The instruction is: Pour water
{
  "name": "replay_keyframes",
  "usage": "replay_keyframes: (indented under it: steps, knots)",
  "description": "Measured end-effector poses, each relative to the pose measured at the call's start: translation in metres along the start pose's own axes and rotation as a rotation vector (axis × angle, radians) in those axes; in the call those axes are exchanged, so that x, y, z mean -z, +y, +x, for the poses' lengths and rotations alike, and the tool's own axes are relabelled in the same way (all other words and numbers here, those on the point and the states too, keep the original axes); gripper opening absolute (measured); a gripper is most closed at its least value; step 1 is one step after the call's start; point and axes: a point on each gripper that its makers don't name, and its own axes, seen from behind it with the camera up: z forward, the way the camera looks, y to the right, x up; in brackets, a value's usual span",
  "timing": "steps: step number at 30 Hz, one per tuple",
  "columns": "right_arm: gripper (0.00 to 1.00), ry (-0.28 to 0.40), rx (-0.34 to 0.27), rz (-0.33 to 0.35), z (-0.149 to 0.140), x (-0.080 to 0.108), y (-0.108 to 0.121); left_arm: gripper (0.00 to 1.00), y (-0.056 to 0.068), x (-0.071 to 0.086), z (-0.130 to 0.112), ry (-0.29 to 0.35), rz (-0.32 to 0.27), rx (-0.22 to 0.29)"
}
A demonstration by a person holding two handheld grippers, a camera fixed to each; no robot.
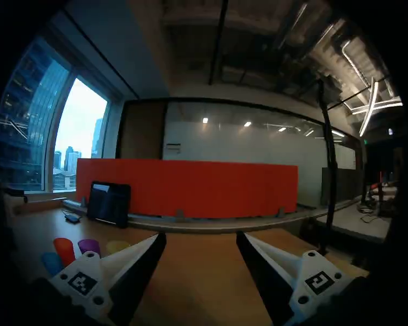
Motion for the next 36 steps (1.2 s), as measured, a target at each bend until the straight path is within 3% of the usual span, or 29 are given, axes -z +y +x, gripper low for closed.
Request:
replay_keyframes:
  steps: [13,21,36]
  knots:
    - [1.00,0.026,-0.027,-0.041,0.007,0.010,0.014,0.90,-0.013,0.002,-0.005,0.032,0.090,0.006]
    - [1.00,0.007,-0.019,-0.043,0.003,0.014,0.008,0.90,-0.010,0.001,-0.023,0.024,0.096,0.024]
    - [1.00,-0.005,-0.008,-0.045,0.000,0.016,0.001,0.90,-0.020,0.003,-0.053,0.010,0.108,0.039]
